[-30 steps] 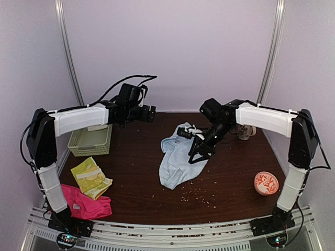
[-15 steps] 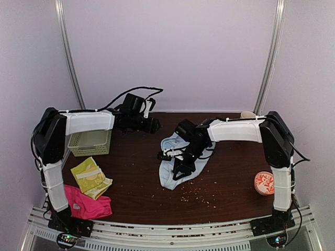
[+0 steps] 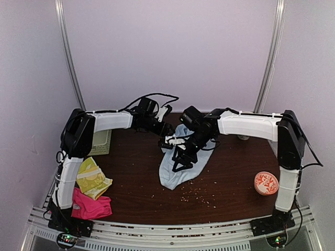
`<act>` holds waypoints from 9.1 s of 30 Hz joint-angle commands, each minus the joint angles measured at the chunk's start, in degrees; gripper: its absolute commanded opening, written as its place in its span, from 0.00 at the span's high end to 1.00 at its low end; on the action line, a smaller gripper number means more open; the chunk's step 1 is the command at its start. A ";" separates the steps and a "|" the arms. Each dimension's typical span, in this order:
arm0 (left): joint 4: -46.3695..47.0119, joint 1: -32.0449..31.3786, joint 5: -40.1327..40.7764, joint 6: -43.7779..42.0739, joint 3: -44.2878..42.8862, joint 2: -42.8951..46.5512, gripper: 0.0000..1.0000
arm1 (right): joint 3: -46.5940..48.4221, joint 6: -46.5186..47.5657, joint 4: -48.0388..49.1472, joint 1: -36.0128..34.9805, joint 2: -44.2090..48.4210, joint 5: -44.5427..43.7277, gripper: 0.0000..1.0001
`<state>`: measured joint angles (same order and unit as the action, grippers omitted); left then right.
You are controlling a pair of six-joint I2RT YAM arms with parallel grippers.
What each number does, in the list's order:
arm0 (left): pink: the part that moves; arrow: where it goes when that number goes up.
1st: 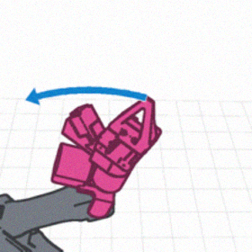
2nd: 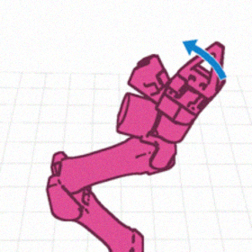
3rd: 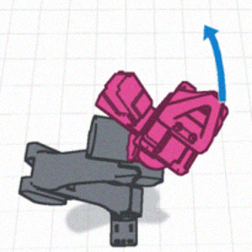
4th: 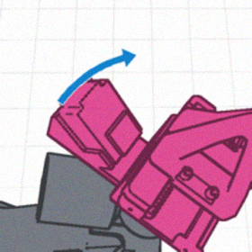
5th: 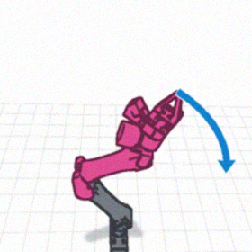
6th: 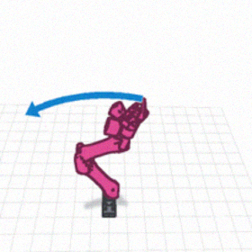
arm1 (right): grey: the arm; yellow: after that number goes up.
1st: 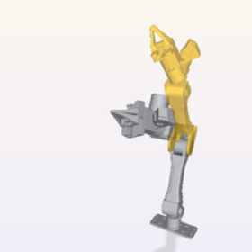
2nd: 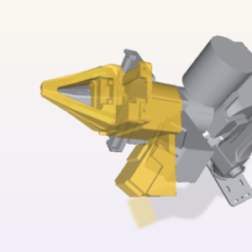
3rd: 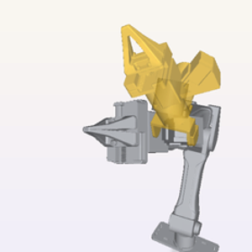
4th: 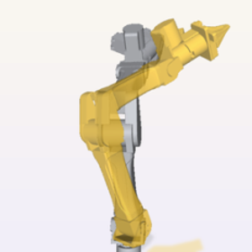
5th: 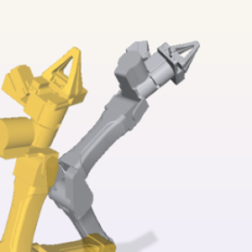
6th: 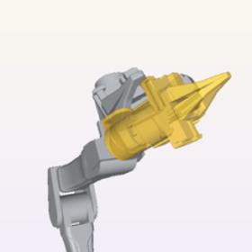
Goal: Roll the towels
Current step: Pick up the towel from the center of the board, then flatten out the towel at the center of the board, then adjust the towel at the center of the board.
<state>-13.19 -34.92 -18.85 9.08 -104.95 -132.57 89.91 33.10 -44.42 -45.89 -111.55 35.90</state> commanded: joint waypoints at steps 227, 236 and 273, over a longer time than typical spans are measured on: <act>-21.95 10.94 13.76 -5.16 34.58 45.09 0.70 | -20.32 1.29 1.15 45.05 35.09 -8.47 0.00; -30.10 4.47 11.76 -3.11 41.48 44.87 0.96 | -26.89 16.55 -12.24 38.33 28.11 -18.48 0.44; -37.81 5.72 22.34 13.22 54.85 43.96 0.50 | -24.98 20.79 -0.96 38.47 3.89 -48.44 0.72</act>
<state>-49.47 -30.92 1.96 20.05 -50.87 -91.70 66.15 54.08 -49.06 -8.91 -105.41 -8.67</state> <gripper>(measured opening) 0.480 0.281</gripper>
